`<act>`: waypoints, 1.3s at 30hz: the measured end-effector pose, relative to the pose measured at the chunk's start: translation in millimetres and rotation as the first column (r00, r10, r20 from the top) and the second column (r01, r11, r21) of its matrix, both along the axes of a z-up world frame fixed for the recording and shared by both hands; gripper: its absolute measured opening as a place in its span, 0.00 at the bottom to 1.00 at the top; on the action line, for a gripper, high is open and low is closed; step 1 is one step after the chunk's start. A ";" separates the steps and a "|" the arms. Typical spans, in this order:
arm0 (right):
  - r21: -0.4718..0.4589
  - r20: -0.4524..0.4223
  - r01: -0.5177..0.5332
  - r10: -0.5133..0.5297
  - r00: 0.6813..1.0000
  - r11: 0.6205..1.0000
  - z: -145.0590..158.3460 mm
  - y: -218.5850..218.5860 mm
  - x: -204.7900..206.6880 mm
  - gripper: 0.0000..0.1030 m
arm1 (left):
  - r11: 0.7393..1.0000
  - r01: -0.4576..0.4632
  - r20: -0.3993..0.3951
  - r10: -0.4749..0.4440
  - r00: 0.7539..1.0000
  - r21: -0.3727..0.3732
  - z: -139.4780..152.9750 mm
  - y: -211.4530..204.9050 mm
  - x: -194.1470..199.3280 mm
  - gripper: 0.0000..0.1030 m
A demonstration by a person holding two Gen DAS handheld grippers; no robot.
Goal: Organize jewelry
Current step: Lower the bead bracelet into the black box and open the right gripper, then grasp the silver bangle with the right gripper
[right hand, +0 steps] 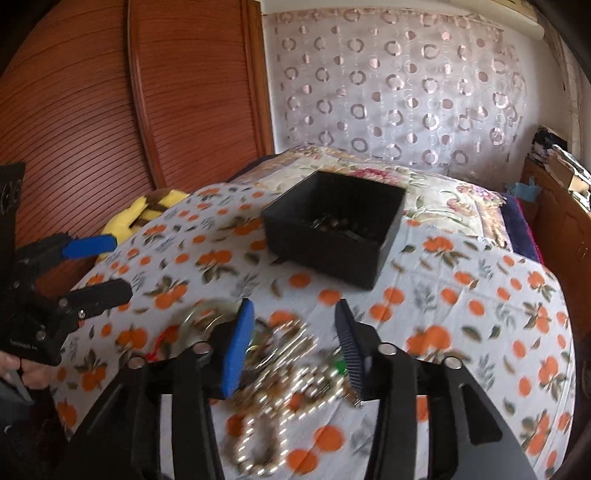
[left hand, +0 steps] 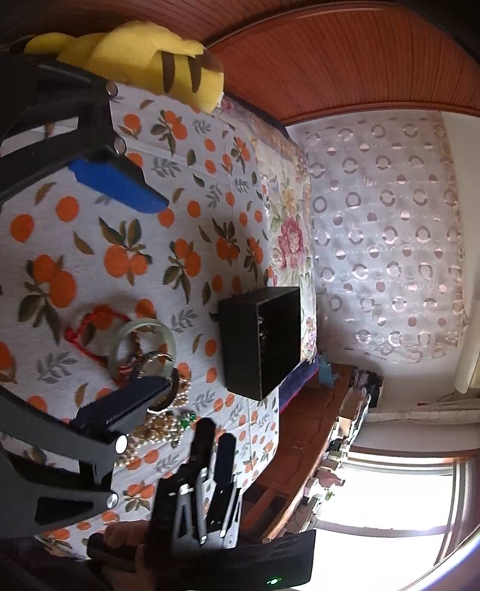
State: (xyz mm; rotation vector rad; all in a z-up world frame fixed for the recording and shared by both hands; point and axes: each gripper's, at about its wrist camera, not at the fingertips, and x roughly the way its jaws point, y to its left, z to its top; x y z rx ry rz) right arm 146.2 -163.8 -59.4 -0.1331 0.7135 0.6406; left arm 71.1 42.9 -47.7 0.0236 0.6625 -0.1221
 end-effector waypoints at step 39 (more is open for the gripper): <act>-0.019 -0.018 -0.017 0.017 1.000 1.000 -11.6 -3.5 -41.0 0.61 | 0.997 0.039 -0.112 -0.046 0.993 -0.061 -30.4 0.1 10.2 0.66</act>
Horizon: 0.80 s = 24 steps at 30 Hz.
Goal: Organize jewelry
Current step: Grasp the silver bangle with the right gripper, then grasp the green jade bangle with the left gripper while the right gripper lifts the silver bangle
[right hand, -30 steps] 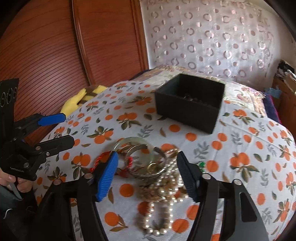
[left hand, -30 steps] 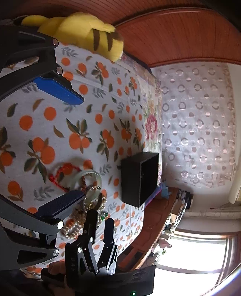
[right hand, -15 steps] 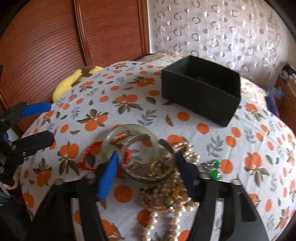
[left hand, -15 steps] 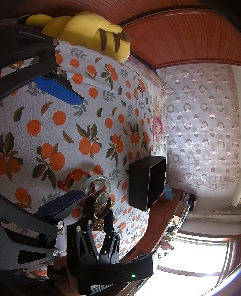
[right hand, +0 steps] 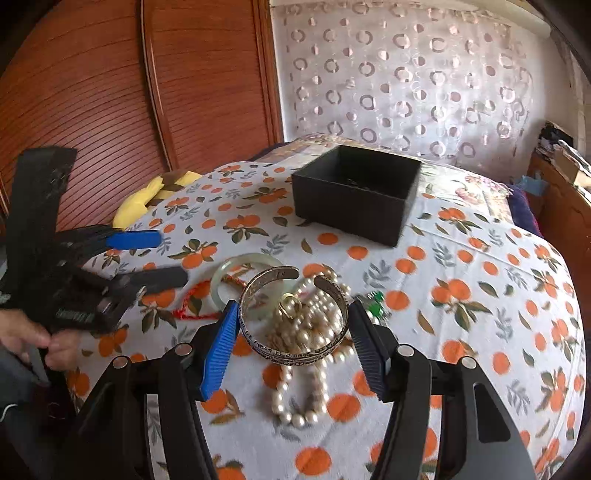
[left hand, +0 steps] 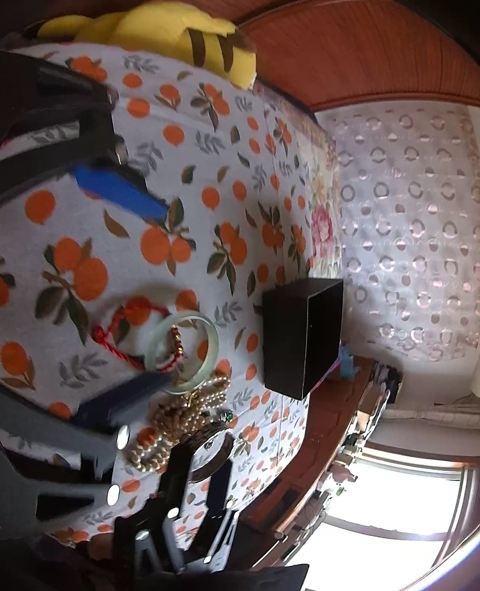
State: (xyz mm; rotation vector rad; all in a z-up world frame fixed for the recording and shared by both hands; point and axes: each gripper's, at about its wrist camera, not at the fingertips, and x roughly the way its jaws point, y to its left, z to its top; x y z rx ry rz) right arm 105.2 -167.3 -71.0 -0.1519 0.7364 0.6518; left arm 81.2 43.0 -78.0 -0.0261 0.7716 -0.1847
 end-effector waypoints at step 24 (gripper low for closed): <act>0.007 0.008 0.033 -0.033 0.999 0.999 -9.6 -9.3 -6.5 0.61 | 0.993 0.052 -0.103 -0.041 0.994 0.107 -23.2 -29.8 63.7 0.28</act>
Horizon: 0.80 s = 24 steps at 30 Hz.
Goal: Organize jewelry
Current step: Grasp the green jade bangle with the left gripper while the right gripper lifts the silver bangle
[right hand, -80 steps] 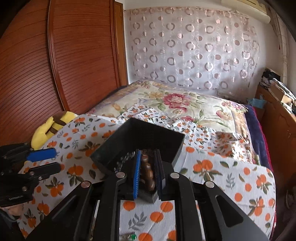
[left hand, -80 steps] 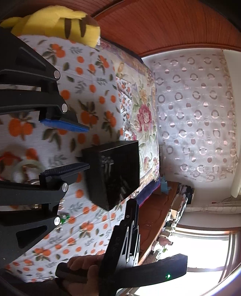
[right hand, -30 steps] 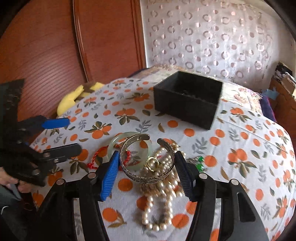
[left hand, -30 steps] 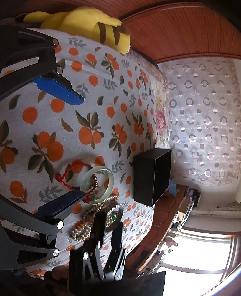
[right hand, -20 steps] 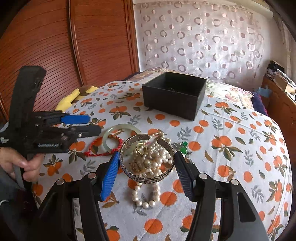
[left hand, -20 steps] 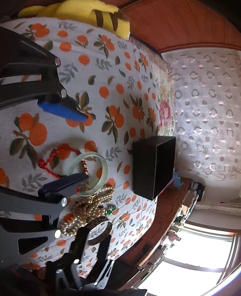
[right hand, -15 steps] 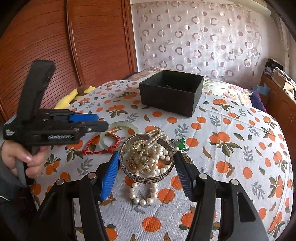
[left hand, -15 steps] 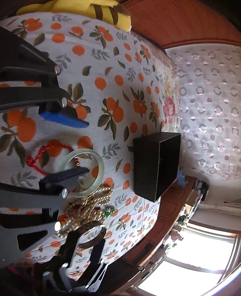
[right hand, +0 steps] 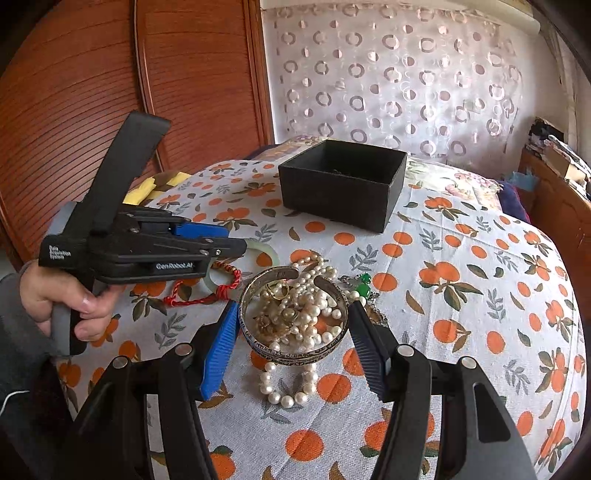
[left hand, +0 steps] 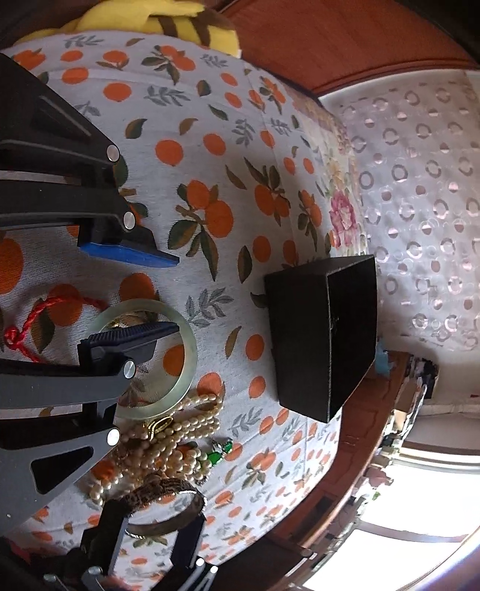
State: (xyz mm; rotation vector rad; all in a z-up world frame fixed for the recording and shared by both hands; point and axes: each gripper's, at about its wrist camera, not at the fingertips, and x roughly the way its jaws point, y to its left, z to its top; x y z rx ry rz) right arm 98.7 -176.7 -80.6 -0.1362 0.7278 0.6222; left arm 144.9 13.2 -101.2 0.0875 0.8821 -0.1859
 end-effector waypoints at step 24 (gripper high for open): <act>-0.027 0.047 0.012 -0.011 0.999 1.000 15.8 1.1 12.4 0.61 | 0.995 -0.048 0.178 0.063 0.982 -0.089 53.1 12.0 -29.3 0.07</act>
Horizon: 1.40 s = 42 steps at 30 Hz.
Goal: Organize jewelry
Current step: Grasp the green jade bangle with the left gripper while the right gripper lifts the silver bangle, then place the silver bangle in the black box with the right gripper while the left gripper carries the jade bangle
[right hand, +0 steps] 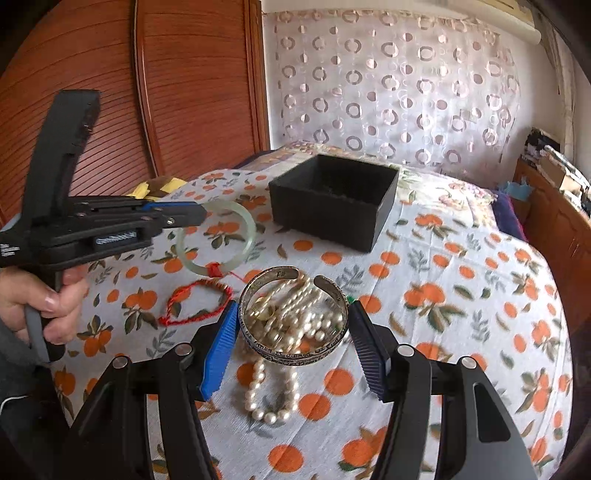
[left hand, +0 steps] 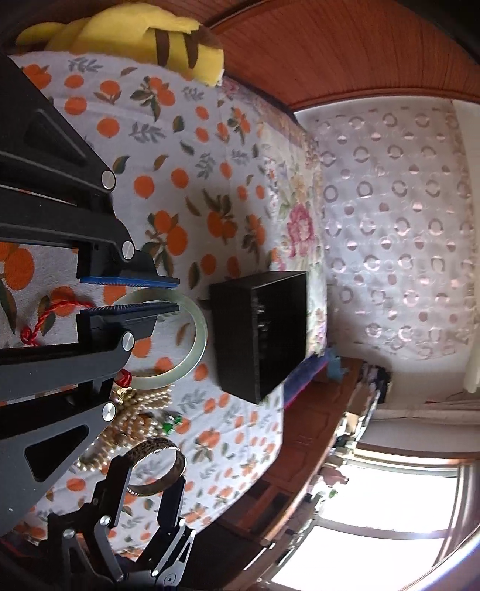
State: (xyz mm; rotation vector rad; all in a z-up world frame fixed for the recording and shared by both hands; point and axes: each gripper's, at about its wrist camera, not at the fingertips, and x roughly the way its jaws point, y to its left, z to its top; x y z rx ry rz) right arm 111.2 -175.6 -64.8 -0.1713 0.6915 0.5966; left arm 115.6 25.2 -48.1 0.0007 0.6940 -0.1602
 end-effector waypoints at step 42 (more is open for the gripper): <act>-0.049 0.010 0.040 -0.040 0.999 0.998 23.9 22.2 152.0 0.66 | 0.995 -0.090 0.084 0.086 0.993 0.043 43.7 8.6 72.4 0.07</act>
